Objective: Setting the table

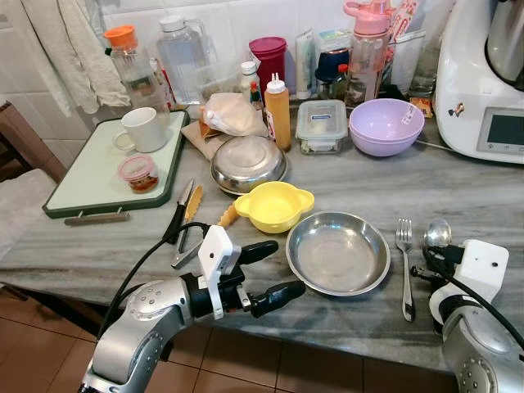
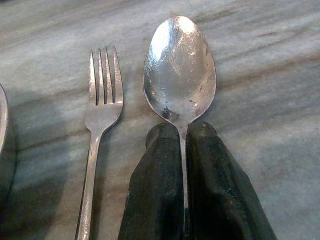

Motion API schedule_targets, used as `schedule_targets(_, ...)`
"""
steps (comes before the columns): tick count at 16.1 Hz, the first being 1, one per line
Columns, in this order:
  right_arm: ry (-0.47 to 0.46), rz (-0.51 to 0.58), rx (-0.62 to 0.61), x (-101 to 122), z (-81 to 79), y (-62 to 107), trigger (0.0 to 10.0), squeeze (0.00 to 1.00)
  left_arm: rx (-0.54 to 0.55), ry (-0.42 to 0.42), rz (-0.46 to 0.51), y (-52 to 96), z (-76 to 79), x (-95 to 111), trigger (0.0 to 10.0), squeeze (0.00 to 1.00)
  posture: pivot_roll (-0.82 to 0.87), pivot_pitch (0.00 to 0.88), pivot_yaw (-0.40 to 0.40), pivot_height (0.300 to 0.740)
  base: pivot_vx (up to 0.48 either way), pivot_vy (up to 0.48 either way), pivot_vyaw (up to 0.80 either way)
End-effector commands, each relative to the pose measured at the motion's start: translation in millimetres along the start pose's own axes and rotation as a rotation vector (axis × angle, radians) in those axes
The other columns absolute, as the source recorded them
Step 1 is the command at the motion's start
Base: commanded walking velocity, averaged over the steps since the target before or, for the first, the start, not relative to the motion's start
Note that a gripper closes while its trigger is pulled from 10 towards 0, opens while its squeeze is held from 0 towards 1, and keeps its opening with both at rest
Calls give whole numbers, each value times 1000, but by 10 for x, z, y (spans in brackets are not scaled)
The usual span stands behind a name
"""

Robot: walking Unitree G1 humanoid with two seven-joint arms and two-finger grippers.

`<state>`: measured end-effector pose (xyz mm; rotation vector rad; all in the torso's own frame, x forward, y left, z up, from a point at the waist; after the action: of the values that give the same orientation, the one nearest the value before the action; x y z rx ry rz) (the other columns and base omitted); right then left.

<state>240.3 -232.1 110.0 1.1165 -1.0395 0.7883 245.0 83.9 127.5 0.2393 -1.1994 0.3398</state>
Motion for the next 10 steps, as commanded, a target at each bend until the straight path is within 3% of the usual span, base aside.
schedule_targets(1,-22,-69,37,-133,-41,-29,10000,1000,2,0,-9,12,-22,-3,10000,0,-237,24,125,740,0,0,0)
schedule_targets(6,-39,-63,66,-119,-73,-22,10000,1000,4,1,-7,13,-27,-13,10000,0,-237,20,125,740,0,0,0)
schedule_targets(10,30,10,64,23,-103,5,10000,1000,7,4,-3,10,-30,-13,10000,0,-237,21,125,740,0,0,0)
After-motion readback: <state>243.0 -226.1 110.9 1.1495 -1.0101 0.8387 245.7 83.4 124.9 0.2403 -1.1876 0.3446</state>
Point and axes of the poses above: a point about 5 cm out from each wrist's last joint towards the gripper, its own y axis pointing back from the gripper into the wrist, its own x axis along the axis of the wrist's last joint, z = x × y, the point moved 1 cm from there along -y, pointing out of the wrist towards the gripper, and after that the axes turned 10 degrees about y, right-handed, at the moved point
